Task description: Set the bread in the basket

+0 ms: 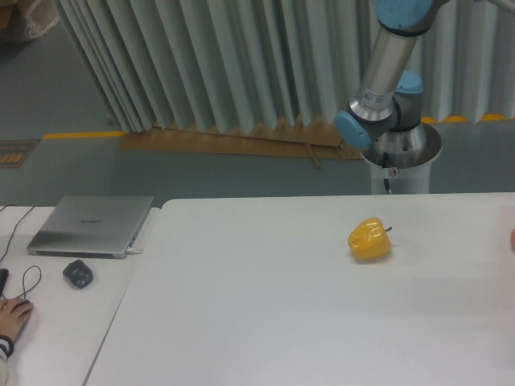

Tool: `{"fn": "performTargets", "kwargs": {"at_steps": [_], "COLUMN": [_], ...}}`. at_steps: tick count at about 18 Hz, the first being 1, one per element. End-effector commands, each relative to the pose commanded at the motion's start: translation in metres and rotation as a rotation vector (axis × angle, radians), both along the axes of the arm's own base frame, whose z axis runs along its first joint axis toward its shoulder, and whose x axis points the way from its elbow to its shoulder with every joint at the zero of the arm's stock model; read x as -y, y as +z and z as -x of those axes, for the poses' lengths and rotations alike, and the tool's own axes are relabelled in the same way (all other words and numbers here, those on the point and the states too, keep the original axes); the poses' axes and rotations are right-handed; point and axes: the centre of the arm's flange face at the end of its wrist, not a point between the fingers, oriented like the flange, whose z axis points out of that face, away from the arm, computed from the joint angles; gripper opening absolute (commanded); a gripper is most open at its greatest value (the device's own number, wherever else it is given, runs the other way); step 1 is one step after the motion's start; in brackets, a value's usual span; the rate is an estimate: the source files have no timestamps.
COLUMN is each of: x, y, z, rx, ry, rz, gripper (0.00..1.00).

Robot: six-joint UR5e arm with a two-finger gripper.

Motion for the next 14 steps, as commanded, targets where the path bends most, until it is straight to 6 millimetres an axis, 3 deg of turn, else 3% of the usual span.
{"fn": "performTargets", "kwargs": {"at_steps": [7, 9, 11, 14], "x": [-0.026, -0.029, -0.044, -0.058], "y": [0.035, 0.052, 0.066, 0.07], "z": [-0.037, -0.054, -0.077, -0.095], "rx": [0.026, 0.064, 0.093, 0.118], "ry": [0.074, 0.085, 0.115, 0.134], "rz": [-0.003, 0.012, 0.018, 0.026], "gripper": [1.0, 1.0, 1.0, 1.0]}}
